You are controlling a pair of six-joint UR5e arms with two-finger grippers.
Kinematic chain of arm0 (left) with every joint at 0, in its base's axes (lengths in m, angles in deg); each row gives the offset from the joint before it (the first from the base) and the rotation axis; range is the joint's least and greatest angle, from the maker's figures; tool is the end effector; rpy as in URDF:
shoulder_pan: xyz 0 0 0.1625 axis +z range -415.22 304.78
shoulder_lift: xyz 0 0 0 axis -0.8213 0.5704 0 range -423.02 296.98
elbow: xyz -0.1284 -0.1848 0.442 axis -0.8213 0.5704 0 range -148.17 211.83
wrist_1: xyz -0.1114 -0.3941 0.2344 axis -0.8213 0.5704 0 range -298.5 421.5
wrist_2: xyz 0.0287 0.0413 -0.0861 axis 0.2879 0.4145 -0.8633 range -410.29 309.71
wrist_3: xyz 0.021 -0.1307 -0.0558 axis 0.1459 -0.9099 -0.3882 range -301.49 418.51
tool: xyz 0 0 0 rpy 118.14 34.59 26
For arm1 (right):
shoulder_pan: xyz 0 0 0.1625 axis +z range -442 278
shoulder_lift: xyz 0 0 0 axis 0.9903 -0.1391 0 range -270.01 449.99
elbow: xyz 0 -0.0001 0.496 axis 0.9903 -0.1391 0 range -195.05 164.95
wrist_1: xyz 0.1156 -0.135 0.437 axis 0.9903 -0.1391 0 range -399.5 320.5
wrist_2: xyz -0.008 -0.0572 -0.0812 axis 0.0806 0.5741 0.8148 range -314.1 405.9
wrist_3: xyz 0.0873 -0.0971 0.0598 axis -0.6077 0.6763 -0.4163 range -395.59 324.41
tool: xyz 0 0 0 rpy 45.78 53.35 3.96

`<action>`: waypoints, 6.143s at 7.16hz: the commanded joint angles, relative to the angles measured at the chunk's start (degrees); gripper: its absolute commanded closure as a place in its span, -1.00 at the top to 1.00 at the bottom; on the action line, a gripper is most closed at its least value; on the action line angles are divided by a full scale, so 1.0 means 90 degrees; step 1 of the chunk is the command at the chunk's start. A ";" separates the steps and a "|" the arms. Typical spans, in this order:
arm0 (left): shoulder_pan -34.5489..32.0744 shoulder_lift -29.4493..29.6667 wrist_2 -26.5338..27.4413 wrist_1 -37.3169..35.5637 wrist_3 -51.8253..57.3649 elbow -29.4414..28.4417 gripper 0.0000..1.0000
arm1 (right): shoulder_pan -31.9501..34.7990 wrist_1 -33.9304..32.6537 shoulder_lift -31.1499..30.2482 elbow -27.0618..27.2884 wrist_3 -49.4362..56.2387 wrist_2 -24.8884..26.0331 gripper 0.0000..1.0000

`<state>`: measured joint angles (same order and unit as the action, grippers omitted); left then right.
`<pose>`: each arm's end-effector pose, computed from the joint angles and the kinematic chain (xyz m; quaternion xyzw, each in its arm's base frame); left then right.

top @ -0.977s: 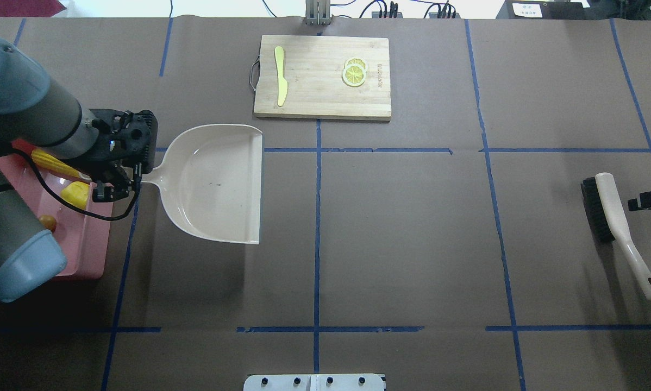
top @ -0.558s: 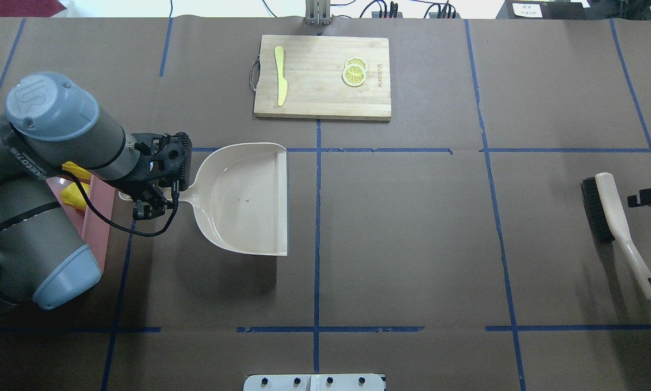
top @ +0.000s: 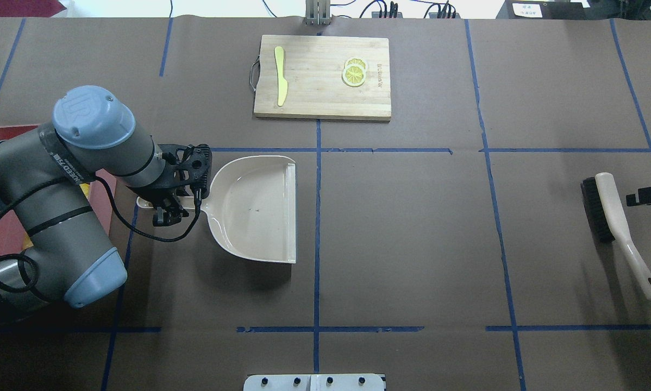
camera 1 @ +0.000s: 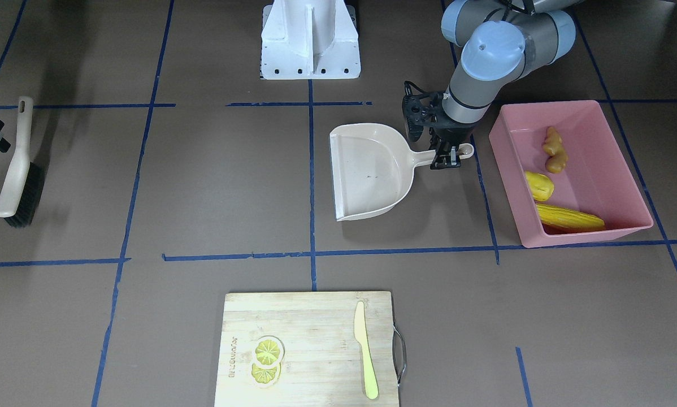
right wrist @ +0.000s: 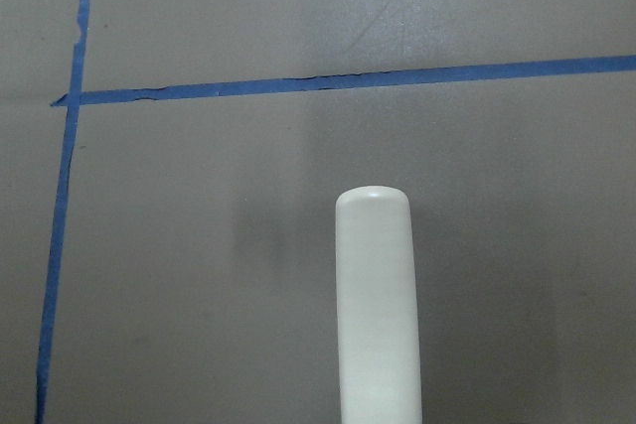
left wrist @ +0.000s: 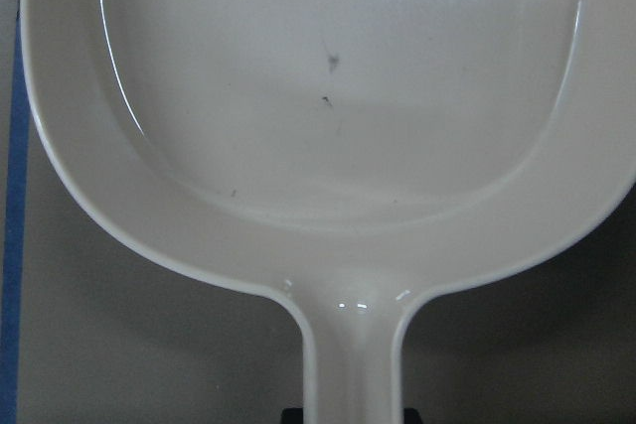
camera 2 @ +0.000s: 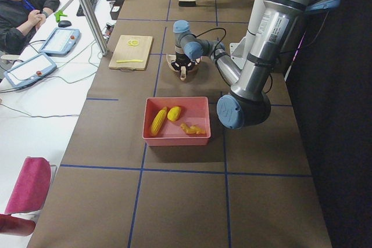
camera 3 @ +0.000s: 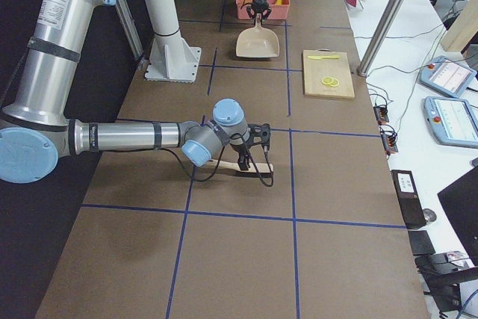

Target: Sweep and dump trash into bin

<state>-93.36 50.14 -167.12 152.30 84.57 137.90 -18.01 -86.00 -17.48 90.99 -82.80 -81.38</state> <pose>0.5118 -0.4889 0.3662 0.2759 0.2868 0.6364 0.6607 -0.1574 -0.4284 0.6649 0.0952 -0.4424 0.0499 0.8904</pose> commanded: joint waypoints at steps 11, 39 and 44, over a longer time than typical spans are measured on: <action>0.0351 0.0229 0.0511 -0.0011 -0.0247 -0.0126 0.99 | -0.0001 0.0000 0.0174 0.0005 -0.0506 -0.0037 1.00; -0.5576 -0.2504 -0.2243 -0.0666 -0.3608 -0.1483 1.00 | 0.1931 -0.2695 0.1140 -0.1027 0.2937 -0.1647 1.00; -0.5567 -0.2486 -0.2243 -0.0655 -0.3618 -0.1463 1.00 | 0.2939 -0.3296 0.1111 -0.1666 0.4289 -0.1590 1.00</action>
<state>-143.46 27.80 -187.25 146.37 52.01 124.56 7.17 -112.29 -7.43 75.26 -44.68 -95.70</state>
